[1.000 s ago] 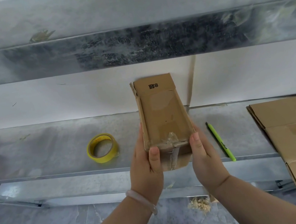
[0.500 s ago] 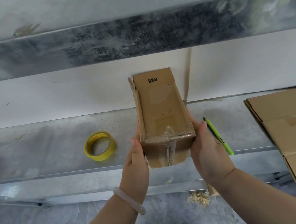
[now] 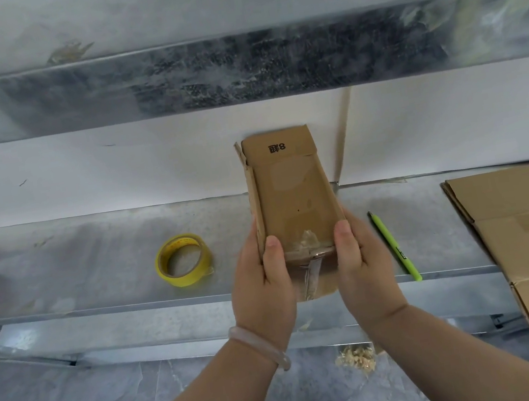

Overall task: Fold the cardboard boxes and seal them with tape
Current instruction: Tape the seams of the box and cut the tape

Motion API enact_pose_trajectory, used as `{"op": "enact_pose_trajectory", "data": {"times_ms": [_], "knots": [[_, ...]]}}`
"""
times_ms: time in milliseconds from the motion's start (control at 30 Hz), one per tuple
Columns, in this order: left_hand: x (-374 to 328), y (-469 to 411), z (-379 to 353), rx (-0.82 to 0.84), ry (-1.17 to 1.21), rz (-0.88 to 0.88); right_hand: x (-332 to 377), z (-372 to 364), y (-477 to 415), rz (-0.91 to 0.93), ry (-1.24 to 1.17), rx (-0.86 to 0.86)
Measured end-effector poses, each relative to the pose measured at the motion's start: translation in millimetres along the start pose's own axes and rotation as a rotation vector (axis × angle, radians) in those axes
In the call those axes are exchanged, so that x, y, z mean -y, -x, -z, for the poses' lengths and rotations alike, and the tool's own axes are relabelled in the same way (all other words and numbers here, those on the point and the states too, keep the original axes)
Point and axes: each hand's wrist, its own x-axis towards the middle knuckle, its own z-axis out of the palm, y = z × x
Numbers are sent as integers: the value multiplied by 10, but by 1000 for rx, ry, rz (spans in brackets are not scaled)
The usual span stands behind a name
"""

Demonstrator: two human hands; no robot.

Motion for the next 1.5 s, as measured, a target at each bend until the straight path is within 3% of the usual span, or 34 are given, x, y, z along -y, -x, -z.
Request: {"op": "enact_pose_trajectory", "data": {"times_ms": [100, 267, 400, 667, 900, 1000, 1067, 1133, 1200, 1267, 1367, 1500], "knots": [[-49, 30, -3, 37, 135, 75, 3, 47, 20, -147, -123, 44], [-90, 64, 61, 175, 165, 140, -90, 143, -44, -338, -112, 126], [-123, -24, 113, 225, 132, 131, -33, 158, -83, -301, -35, 247], [-115, 6, 122, 180, 174, 148, 93, 132, -39, -287, 12, 160], [-104, 22, 283, 353, -122, -144, 205, 307, -23, -271, -49, 310], [-230, 54, 377, 187, -134, -205, 362, 408, -2, -180, -51, 378], [-276, 49, 449, 77, -1, -87, 474, 500, 42, -35, 109, 430], [-355, 23, 530, -30, 168, 87, 507, 590, 116, 171, 498, 353], [-448, -2, 612, -100, 282, 191, 449, 652, 195, 315, 700, 169], [-505, 3, 649, -90, 330, 247, 408, 648, 249, 244, 599, 88], [-485, 15, 653, -55, 250, 276, 393, 555, 186, 39, 377, 101], [-357, -57, 788, 12, -196, 139, 459, 496, -54, -21, 218, -41]]}}
